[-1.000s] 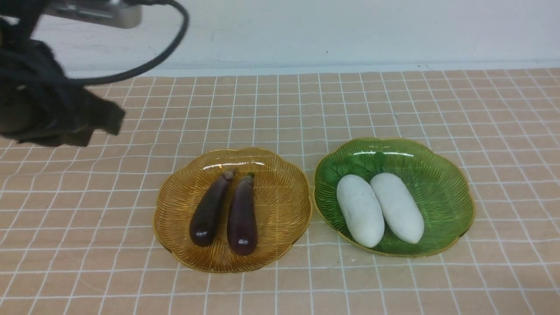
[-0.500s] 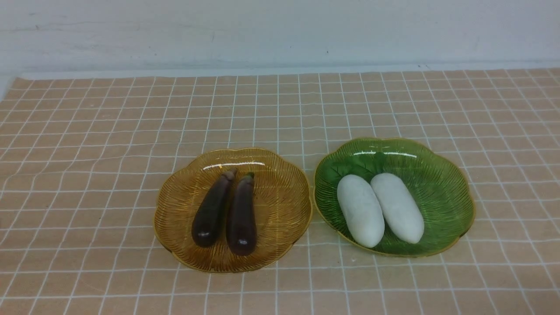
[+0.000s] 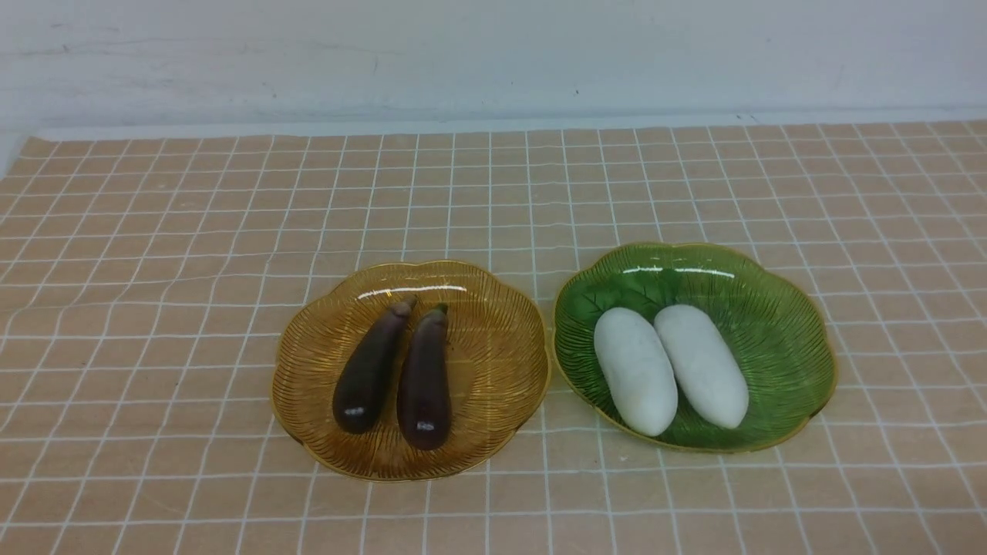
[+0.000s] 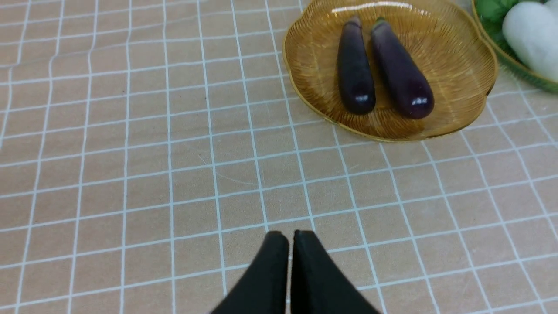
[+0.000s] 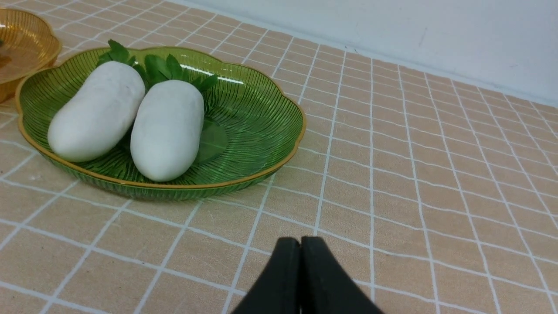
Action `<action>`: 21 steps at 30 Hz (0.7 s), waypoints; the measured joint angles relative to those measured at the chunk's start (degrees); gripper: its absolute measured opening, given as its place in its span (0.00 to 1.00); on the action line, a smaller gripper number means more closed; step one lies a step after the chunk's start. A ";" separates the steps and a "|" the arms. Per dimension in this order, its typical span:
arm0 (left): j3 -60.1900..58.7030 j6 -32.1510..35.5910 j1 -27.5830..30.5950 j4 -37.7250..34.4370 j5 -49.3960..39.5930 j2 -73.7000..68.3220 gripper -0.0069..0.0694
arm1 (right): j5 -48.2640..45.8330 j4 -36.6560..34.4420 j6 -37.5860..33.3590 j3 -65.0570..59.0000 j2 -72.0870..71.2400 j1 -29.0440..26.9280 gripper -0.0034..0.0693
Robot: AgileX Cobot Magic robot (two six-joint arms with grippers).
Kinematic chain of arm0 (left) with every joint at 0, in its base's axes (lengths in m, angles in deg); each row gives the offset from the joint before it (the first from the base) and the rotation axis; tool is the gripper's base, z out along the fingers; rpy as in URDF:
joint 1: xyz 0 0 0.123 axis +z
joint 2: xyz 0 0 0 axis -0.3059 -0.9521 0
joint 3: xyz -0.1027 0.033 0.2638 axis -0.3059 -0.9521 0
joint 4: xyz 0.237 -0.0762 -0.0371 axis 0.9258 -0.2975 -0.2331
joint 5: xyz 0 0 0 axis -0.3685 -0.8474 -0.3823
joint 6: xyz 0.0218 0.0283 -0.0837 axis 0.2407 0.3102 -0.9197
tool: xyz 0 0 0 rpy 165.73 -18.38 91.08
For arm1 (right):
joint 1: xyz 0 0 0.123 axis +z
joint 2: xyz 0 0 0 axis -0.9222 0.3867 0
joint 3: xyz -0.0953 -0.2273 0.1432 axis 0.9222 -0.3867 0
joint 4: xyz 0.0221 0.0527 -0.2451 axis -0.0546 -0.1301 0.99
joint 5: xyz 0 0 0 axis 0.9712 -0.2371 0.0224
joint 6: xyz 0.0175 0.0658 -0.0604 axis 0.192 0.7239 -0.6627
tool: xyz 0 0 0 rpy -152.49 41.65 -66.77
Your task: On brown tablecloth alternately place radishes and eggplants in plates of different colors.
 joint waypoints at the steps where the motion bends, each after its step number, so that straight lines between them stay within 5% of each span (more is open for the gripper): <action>1: -0.39 0.00 0.00 0.00 -0.12 1.31 0.09 | 0.00 -0.03 1.01 0.00 0.00 0.00 0.03; 6: -5.47 -1.37 0.00 0.04 2.14 9.34 0.09 | 0.00 -0.03 1.92 0.00 0.00 0.00 0.03; 17: -22.43 -2.76 0.00 -0.07 35.50 12.47 0.09 | 0.00 -0.03 1.92 0.00 0.00 0.00 0.03; 21: -27.67 -2.76 0.00 -0.02 41.55 12.47 0.09 | 0.00 -0.03 1.92 0.00 0.00 0.00 0.03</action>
